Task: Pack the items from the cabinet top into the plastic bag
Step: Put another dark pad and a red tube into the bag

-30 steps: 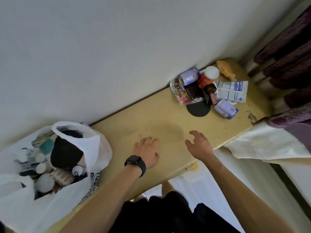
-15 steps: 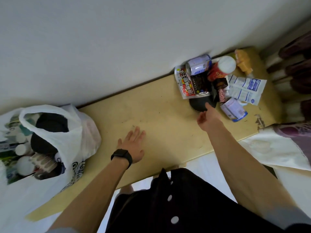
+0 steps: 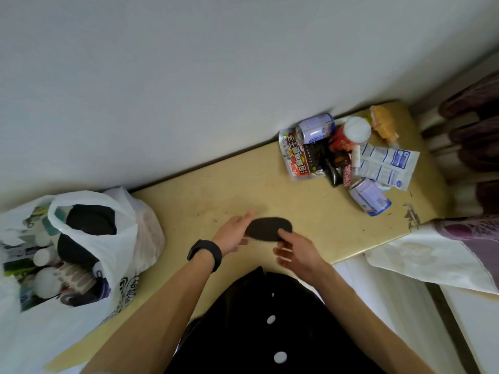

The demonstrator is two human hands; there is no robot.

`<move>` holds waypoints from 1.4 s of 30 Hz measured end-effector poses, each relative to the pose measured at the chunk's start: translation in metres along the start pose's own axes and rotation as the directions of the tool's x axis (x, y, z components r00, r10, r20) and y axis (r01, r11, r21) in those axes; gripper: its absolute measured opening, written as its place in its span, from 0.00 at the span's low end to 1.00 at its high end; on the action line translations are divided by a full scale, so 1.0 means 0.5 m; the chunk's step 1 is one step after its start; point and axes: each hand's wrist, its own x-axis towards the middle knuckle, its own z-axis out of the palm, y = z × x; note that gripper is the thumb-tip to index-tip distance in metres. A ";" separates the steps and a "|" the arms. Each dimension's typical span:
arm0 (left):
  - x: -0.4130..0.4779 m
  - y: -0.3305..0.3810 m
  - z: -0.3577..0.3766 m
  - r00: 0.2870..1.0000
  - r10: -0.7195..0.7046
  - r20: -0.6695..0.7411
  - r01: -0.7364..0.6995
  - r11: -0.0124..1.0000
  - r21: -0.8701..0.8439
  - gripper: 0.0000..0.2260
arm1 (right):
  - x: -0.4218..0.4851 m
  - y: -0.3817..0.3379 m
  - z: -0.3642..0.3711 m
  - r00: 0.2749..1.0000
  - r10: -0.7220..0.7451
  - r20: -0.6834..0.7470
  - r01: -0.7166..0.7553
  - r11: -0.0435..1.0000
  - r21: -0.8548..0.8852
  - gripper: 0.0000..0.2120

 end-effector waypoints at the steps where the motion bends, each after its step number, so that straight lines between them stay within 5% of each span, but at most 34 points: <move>1: -0.001 0.008 0.007 1.000 -0.022 -0.013 0.020 0.989 -0.146 0.34 | -0.008 0.012 0.005 0.998 0.012 0.058 -0.009 0.998 -0.058 0.06; 3: 0.000 0.021 0.014 0.992 -0.027 -0.123 -0.004 0.968 -0.252 0.32 | -0.020 0.017 0.008 0.993 0.033 0.111 -0.012 0.982 -0.186 0.06; 5: 0.003 0.029 0.013 0.976 0.025 -0.216 -0.065 0.981 -0.183 0.28 | -0.020 -0.004 0.002 0.993 -0.002 0.114 0.047 0.917 -0.396 0.10; 8: -0.016 0.051 -0.001 0.953 0.142 -0.267 -0.178 0.977 -0.118 0.18 | 0.003 -0.077 -0.020 0.964 -0.259 0.052 0.231 0.727 -0.647 0.14; 10: -0.035 0.062 -0.018 0.930 0.179 -0.322 -0.224 0.968 -0.109 0.17 | 0.016 -0.156 -0.040 0.852 -0.516 -0.086 0.315 0.638 -0.702 0.20; 12: -0.057 0.066 -0.037 0.907 0.194 -0.374 -0.253 0.961 -0.115 0.17 | 0.026 -0.249 -0.057 0.663 -0.717 -0.214 0.371 0.564 -0.738 0.27; 15: -0.081 0.053 -0.065 0.878 0.197 -0.436 -0.288 0.946 -0.152 0.15 | 0.042 -0.382 -0.077 0.486 -0.829 -0.277 0.342 0.471 -0.813 0.36; 20: -0.095 0.029 -0.090 0.851 0.189 -0.491 -0.314 0.931 -0.185 0.15 | 0.094 -0.468 -0.097 0.697 -0.673 -0.247 0.148 0.472 -0.869 0.42; 24: -0.105 0.026 -0.083 0.845 0.192 -0.500 -0.329 0.923 -0.201 0.15 | 0.105 -0.456 -0.107 0.609 -0.762 -0.219 0.196 0.412 -0.890 0.30; 29: -0.136 0.013 -0.081 0.853 0.197 -0.484 -0.335 0.917 -0.216 0.15 | 0.044 -0.395 -0.096 0.468 -0.817 -0.338 0.424 0.543 -0.725 0.29; 31: -0.150 0.013 -0.077 0.860 0.208 -0.466 -0.341 0.914 -0.221 0.16 | 0.001 -0.351 -0.093 0.462 -0.793 -0.397 0.504 0.603 -0.618 0.30; 33: -0.160 0.015 -0.069 0.867 0.229 -0.443 -0.351 0.912 -0.215 0.15 | -0.033 -0.304 -0.095 0.522 -0.758 -0.391 0.589 0.652 -0.477 0.28; 36: -0.207 0.002 -0.074 0.859 0.274 -0.433 -0.384 0.903 -0.191 0.14 | -0.093 -0.205 -0.053 0.727 -0.656 -0.202 0.658 0.750 -0.071 0.25; 39: -0.266 -0.028 -0.088 0.848 0.313 -0.427 -0.422 0.888 -0.186 0.12 | -0.145 -0.110 0.010 0.861 -0.509 0.001 0.502 0.849 0.167 0.29; 42: -0.328 -0.082 -0.117 0.809 0.332 -0.486 -0.445 0.885 -0.137 0.13 | -0.188 -0.028 0.078 0.925 -0.350 0.146 0.305 0.915 0.263 0.22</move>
